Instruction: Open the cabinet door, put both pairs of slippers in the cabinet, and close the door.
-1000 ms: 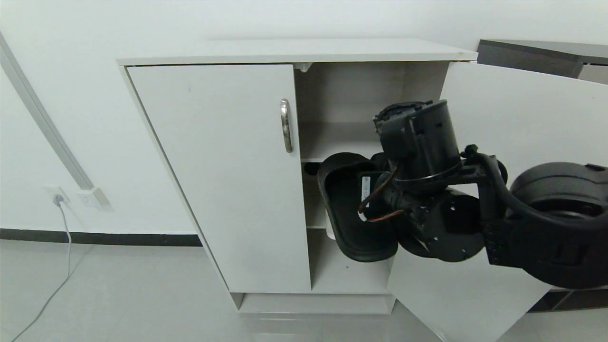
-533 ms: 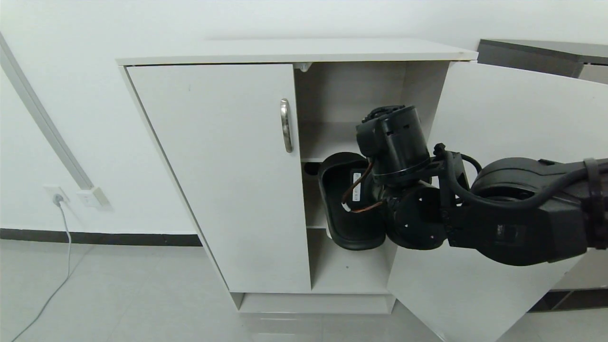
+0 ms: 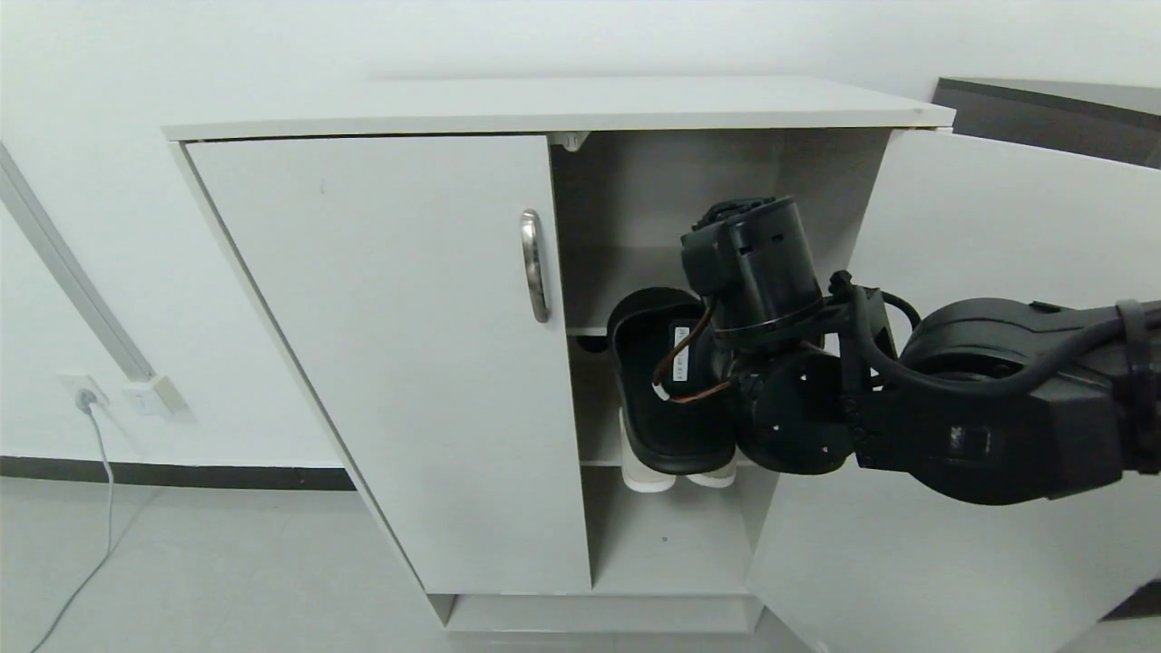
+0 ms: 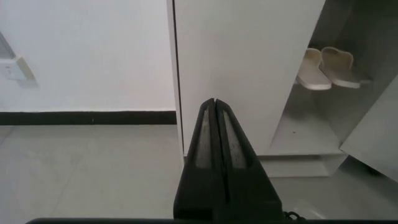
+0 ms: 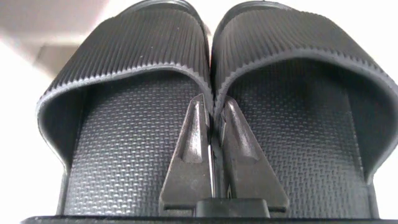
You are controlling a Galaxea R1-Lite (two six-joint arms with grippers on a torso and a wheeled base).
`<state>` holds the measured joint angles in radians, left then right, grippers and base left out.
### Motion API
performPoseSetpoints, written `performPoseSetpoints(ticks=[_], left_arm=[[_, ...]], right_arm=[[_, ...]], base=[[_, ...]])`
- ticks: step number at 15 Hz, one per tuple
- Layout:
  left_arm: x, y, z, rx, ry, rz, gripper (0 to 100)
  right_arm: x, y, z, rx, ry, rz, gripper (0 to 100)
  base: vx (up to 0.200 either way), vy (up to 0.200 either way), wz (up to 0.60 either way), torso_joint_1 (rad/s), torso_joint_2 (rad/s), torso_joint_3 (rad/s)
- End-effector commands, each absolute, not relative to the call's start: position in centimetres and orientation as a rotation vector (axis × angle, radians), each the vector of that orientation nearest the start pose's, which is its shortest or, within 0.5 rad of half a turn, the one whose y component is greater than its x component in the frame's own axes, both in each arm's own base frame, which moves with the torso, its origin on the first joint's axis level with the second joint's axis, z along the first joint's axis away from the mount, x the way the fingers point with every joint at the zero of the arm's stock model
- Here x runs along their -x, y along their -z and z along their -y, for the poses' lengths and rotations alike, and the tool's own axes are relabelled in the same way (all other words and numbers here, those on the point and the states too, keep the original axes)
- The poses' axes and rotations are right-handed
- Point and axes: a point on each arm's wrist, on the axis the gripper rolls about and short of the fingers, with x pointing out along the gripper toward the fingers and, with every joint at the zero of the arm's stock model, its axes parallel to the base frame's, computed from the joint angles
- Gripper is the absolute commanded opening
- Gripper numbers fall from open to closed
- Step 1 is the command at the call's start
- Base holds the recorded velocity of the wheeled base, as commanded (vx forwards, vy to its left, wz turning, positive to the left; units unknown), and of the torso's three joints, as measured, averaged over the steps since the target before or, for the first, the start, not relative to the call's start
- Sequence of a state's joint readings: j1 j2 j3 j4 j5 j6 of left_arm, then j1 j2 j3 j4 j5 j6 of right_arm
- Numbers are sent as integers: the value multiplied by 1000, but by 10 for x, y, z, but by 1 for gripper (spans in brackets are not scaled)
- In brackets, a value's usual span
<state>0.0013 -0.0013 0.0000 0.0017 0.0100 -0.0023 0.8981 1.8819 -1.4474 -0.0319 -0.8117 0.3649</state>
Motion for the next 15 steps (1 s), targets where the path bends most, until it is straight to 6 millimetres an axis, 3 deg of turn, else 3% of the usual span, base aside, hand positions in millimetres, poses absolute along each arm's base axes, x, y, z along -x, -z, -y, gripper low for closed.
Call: performPoseSetpoints(ticks=[1,4,8,15], left_arm=[[23,-75,0,3,-12,-2,0],[23,-75,0,3,-12,-2,0],[23,-75,0,3,-12,-2,0],[23,-75,0,5,-12,-2,0]], right_arm=[[-243,-245,-278,-65,-36,-271,0],[-243,-244,-278,-62,-34,-272,0],[-248,-244,-277,-65,-22,-267,0],[-297,-239,-286,-60,29,-242,0]], base=[[200,0,0,2,-2,-2],[200,0,0,6,4,2],[0,0,0,0,0,0],[0,0,0,0,0,0]])
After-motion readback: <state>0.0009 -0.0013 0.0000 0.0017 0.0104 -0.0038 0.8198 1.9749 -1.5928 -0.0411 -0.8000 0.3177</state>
